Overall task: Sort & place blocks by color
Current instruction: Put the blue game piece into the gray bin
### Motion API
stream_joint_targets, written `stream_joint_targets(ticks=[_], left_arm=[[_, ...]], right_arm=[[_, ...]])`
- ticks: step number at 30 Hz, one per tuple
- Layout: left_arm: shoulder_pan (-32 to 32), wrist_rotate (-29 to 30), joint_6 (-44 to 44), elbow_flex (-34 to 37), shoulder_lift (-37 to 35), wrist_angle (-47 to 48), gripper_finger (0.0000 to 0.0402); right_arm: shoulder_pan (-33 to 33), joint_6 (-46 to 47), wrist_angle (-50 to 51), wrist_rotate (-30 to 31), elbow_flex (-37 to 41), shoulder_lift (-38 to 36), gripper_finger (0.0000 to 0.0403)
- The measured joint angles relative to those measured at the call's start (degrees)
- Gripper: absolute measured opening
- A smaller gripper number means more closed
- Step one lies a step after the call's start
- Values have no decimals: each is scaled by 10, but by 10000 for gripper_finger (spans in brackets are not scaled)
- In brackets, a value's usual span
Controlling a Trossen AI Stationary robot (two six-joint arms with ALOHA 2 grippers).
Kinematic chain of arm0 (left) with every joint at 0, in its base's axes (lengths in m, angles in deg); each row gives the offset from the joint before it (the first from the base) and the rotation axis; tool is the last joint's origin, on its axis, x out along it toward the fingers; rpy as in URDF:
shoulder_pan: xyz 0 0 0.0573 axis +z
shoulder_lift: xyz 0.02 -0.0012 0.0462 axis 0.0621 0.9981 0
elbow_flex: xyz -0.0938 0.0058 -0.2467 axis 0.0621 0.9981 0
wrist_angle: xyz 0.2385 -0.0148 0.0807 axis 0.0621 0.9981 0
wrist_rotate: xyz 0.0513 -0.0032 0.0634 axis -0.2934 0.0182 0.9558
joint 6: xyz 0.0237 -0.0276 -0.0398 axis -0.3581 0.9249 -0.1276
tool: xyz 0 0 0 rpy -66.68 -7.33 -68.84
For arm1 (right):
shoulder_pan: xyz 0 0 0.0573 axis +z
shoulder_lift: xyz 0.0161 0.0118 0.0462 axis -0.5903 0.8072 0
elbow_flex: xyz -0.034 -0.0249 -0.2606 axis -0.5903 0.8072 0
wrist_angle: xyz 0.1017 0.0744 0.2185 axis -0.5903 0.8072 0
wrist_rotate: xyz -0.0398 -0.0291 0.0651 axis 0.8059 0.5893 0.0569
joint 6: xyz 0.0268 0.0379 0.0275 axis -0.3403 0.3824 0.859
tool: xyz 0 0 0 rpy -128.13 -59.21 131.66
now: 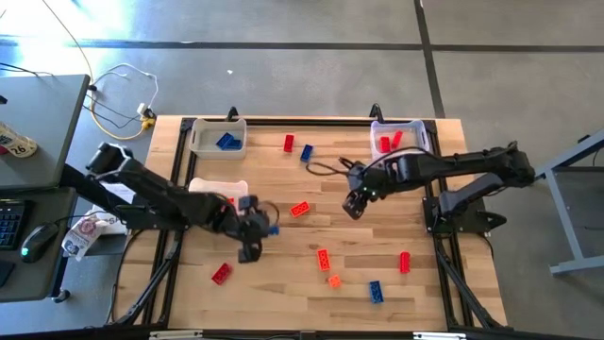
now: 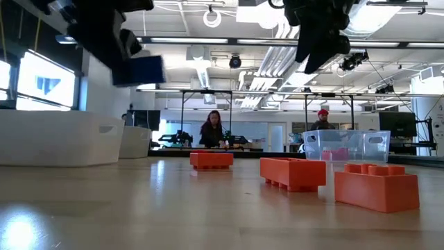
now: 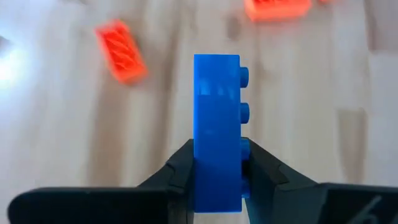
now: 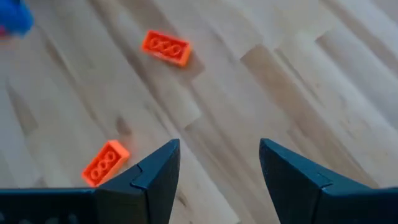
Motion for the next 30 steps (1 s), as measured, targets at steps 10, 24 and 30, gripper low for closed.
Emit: stream_joint_targets(ticks=[10, 24, 30], left_arm=[[123, 55, -50, 0, -116, 64, 68], [371, 67, -135, 0, -189, 110, 69], [487, 45, -159, 0, -174, 110, 69]], right_arm=[[49, -123, -25, -38, 0, 42, 206], [82, -219, -80, -78, 0, 78, 206], [94, -237, -92, -78, 0, 78, 206]])
